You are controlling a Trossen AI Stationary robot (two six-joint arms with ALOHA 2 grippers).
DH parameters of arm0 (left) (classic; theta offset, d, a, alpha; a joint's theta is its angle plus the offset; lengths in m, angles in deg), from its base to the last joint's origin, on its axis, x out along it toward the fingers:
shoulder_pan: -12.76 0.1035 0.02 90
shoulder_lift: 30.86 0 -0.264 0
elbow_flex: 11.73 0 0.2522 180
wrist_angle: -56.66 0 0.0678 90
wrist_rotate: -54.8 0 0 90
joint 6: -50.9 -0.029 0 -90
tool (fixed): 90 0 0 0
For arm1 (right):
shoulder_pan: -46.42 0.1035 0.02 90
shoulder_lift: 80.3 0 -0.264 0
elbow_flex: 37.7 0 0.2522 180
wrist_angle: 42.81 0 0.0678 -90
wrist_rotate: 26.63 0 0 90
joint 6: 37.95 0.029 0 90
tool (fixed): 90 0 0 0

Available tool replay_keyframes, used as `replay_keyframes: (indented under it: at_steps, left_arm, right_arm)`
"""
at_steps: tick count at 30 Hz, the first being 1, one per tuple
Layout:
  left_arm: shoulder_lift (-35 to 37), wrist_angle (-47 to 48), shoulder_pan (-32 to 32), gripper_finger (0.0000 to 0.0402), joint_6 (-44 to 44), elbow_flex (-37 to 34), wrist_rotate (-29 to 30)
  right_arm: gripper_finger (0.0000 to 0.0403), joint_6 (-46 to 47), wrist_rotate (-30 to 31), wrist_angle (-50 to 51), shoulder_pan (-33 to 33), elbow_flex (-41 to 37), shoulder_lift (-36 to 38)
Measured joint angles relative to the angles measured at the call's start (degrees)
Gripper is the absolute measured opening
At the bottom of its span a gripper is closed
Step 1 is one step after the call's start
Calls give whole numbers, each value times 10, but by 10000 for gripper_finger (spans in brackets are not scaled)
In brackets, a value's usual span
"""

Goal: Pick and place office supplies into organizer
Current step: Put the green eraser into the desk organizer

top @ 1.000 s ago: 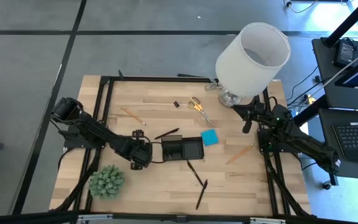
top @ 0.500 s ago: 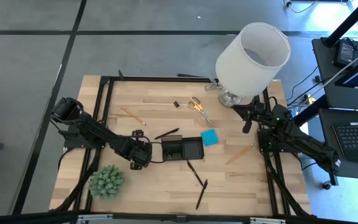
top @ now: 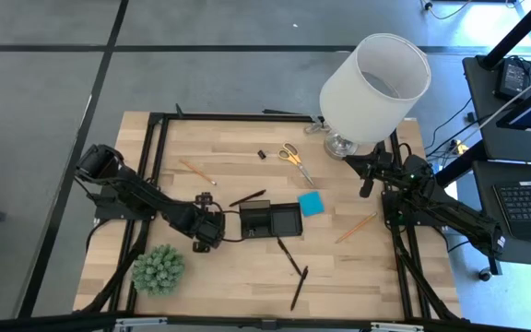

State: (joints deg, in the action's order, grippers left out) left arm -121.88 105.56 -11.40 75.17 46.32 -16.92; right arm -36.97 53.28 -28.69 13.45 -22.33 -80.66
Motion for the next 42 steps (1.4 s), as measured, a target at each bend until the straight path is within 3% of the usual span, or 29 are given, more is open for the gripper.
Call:
replay_keyframes:
  at_steps: [10,15,21,29,42]
  left_arm:
    - [0,-8,-1,14,-23,66,-11]
    - [0,-61,-1,15,-66,94,-10]
    - [0,-139,3,14,-95,96,17]
    - [-4,-221,27,16,-57,97,23]
    - [-69,-242,48,16,-56,97,-15]
  right_arm:
    - [58,0,0,0,0,0,0]
    - [58,0,0,0,0,0,0]
    - [58,0,0,0,0,0,0]
    - [58,-1,0,0,0,0,0]
    - [58,-12,0,0,0,0,0]
